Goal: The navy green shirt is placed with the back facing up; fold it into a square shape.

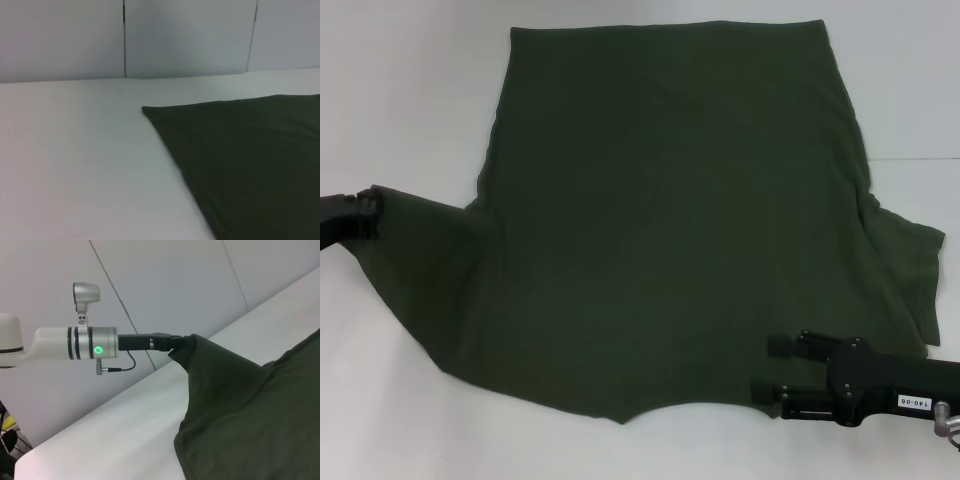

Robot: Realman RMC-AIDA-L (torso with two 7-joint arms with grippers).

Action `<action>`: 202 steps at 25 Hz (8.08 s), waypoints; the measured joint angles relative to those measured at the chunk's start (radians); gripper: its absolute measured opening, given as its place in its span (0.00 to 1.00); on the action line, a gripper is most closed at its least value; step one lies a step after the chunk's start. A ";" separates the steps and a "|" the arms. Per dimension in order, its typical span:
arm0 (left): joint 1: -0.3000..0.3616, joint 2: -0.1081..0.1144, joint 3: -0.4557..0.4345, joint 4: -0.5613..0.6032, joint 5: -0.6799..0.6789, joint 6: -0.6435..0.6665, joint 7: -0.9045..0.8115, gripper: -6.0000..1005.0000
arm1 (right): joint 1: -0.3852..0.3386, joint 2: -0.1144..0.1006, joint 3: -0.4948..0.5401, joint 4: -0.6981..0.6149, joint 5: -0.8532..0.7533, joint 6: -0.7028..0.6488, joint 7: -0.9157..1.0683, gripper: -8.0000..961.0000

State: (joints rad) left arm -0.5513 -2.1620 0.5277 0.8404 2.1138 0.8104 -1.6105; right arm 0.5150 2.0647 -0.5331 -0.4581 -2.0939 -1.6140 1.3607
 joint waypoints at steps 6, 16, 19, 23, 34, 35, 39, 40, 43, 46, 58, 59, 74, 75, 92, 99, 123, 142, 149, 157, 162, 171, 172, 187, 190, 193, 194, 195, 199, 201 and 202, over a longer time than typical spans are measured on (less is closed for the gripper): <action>0.018 -0.001 0.000 0.002 0.000 0.126 -0.028 0.00 | -0.003 0.000 0.001 -0.001 0.000 0.002 0.000 0.96; 0.010 0.000 0.013 0.062 -0.002 0.391 -0.148 0.02 | -0.003 -0.003 0.001 -0.001 0.000 0.001 0.000 0.96; -0.017 -0.002 0.044 0.029 -0.025 0.415 -0.190 0.03 | -0.003 -0.004 0.001 0.000 0.000 0.002 -0.002 0.96; -0.049 -0.007 0.105 -0.051 -0.077 0.380 -0.231 0.04 | 0.002 -0.003 0.000 0.001 0.000 0.006 -0.004 0.96; -0.041 -0.010 0.226 -0.091 -0.180 0.314 -0.229 0.36 | 0.002 -0.002 0.001 -0.002 0.000 0.003 -0.004 0.96; -0.039 -0.009 0.226 -0.091 -0.182 0.314 -0.229 0.41 | 0.002 -0.001 0.001 -0.002 0.000 0.003 -0.003 0.96; -0.016 -0.009 0.222 -0.086 -0.228 0.333 -0.205 0.58 | -0.002 -0.007 0.023 -0.002 0.000 0.000 0.001 0.96; -0.007 -0.009 0.220 -0.085 -0.247 0.348 -0.192 0.62 | -0.002 -0.010 0.032 -0.001 0.000 -0.004 0.004 0.96; 0.021 -0.009 0.210 -0.085 -0.306 0.416 -0.146 0.72 | -0.006 -0.021 0.063 -0.002 0.000 -0.021 0.036 0.96; 0.037 -0.009 0.193 -0.092 -0.337 0.492 -0.099 0.79 | -0.012 -0.040 0.103 -0.006 0.000 -0.025 0.117 0.96; 0.061 -0.011 0.240 -0.250 -0.313 0.697 0.281 0.96 | -0.010 -0.067 0.115 -0.150 -0.014 0.153 0.522 0.96; 0.060 -0.012 0.260 -0.256 -0.310 0.697 0.301 0.96 | -0.007 -0.072 0.107 -0.153 -0.018 0.162 0.548 0.96; 0.023 -0.013 0.414 -0.306 -0.305 0.688 0.428 0.95 | -0.003 -0.110 0.058 -0.251 -0.212 0.329 0.882 0.96; 0.020 -0.013 0.425 -0.306 -0.304 0.682 0.430 0.95 | -0.004 -0.110 0.060 -0.250 -0.215 0.353 0.883 0.96; 0.010 -0.013 0.432 -0.311 -0.311 0.665 0.432 0.95 | 0.059 -0.072 0.054 -0.134 -0.209 0.600 0.758 0.96; 0.012 -0.013 0.431 -0.313 -0.311 0.649 0.429 0.94 | 0.062 -0.071 0.064 -0.123 -0.183 0.600 0.753 0.92; 0.015 -0.011 0.430 -0.313 -0.311 0.635 0.428 0.95 | 0.042 -0.071 0.081 -0.070 -0.078 0.644 0.737 0.11; 0.016 -0.011 0.429 -0.313 -0.313 0.643 0.414 0.95 | 0.007 -0.121 0.093 -0.082 -0.079 0.696 0.738 0.03; 0.018 -0.012 0.430 -0.313 -0.313 0.644 0.409 0.94 | -0.012 -0.140 0.087 -0.084 -0.082 0.754 0.738 0.04; 0.018 -0.012 0.430 -0.313 -0.313 0.647 0.409 0.94 | -0.007 -0.155 0.085 -0.085 -0.083 0.772 0.738 0.05; 0.017 -0.012 0.430 -0.313 -0.313 0.647 0.409 0.94 | 0.011 -0.155 0.083 -0.094 -0.080 0.774 0.714 0.06; 0.011 -0.012 0.430 -0.313 -0.313 0.647 0.395 0.95 | 0.061 -0.154 0.072 -0.121 -0.082 0.821 0.702 0.07; 0.011 -0.012 0.430 -0.313 -0.313 0.647 0.395 0.95 | 0.065 -0.153 0.067 -0.121 -0.082 0.826 0.700 0.07; 0.011 -0.012 0.430 -0.313 -0.313 0.644 0.385 0.94 | 0.131 -0.148 0.008 -0.129 -0.078 0.800 0.698 0.09; 0.009 -0.012 0.429 -0.313 -0.313 0.645 0.384 0.94 | 0.174 -0.144 0.002 -0.131 -0.078 0.740 0.706 0.09; 0.009 -0.012 0.429 -0.312 -0.316 0.645 0.383 0.95 | 0.230 -0.124 -0.030 -0.120 -0.079 0.717 0.720 0.10; 0.008 -0.012 0.429 -0.312 -0.319 0.646 0.383 0.95 | 0.248 -0.116 -0.046 -0.112 -0.080 0.718 0.723 0.10; 0.008 -0.012 0.430 -0.312 -0.322 0.646 0.383 0.95 | 0.270 -0.106 -0.068 -0.100 -0.081 0.724 0.725 0.10; 0.006 -0.012 0.431 -0.313 -0.332 0.647 0.376 0.95 | 0.339 -0.040 -0.184 -0.088 -0.084 0.779 0.712 0.11; 0.005 -0.012 0.434 -0.313 -0.336 0.646 0.364 0.95 | 0.345 -0.027 -0.213 -0.096 -0.084 0.788 0.709 0.14; 0.005 -0.012 0.434 -0.313 -0.336 0.646 0.364 0.95 | 0.347 -0.014 -0.243 -0.106 -0.084 0.797 0.707 0.16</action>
State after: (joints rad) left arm -0.5466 -2.1737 0.9618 0.5274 1.7779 1.4569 -1.2466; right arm 0.8621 2.0511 -0.7758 -0.5636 -2.1780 -0.8170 2.0680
